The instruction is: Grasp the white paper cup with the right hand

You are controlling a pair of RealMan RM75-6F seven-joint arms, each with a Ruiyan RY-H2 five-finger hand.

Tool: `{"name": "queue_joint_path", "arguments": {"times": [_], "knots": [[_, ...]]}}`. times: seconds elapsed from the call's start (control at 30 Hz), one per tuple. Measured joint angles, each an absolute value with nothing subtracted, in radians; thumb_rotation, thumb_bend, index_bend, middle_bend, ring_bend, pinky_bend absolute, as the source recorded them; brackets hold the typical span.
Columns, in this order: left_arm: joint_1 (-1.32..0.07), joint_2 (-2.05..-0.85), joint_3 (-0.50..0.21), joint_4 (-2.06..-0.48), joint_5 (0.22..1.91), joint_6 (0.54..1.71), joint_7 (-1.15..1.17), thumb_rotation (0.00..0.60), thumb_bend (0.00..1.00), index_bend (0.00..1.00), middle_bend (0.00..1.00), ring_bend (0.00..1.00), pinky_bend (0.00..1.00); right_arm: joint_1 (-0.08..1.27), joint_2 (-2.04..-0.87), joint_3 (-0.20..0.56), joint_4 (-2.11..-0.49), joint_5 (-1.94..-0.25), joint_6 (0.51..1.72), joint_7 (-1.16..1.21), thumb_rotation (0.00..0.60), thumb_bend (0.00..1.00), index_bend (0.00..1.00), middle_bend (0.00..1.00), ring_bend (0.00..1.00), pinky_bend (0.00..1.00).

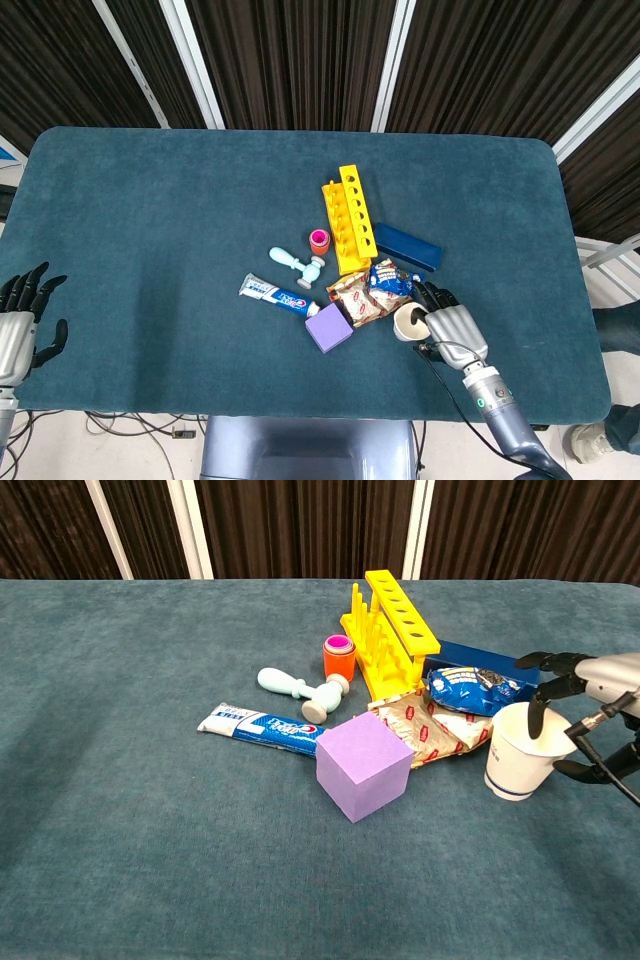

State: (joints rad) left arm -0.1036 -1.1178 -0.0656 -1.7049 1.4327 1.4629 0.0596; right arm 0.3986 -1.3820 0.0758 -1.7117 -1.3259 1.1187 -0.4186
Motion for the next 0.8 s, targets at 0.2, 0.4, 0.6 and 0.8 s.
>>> {"name": "queue_joint_path", "arguments": {"times": [0.2,0.4,0.6,0.8], "knots": [[-0.104,-1.118,-0.066,-1.706,1.431,1.461,0.059,0.6,0.52,0.15,0.0,0.0,0.0,0.4,-1.384,0.065,-1.705,-1.339,1.121,-0.4,0.6,0.4,0.55,0.0,0.05,0.15],[-0.104,-1.117,-0.068,-1.707,1.426,1.46,0.057,0.6,0.51,0.15,0.0,0.0,0.0,0.405,-1.393,0.065,-1.699,-1.338,1.117,-0.378,0.6,0.44,0.58,0.0,0.05,0.15],[-0.104,-1.116,-0.069,-1.708,1.424,1.459,0.055,0.6,0.52,0.15,0.0,0.0,0.0,0.406,-1.397,0.065,-1.697,-1.35,1.128,-0.355,0.6,0.5,0.61,0.01,0.05,0.15],[-0.104,-1.116,-0.069,-1.71,1.425,1.461,0.057,0.6,0.52,0.15,0.0,0.0,0.0,0.404,-1.391,0.062,-1.7,-1.369,1.141,-0.338,0.6,0.52,0.62,0.01,0.05,0.15]]}}
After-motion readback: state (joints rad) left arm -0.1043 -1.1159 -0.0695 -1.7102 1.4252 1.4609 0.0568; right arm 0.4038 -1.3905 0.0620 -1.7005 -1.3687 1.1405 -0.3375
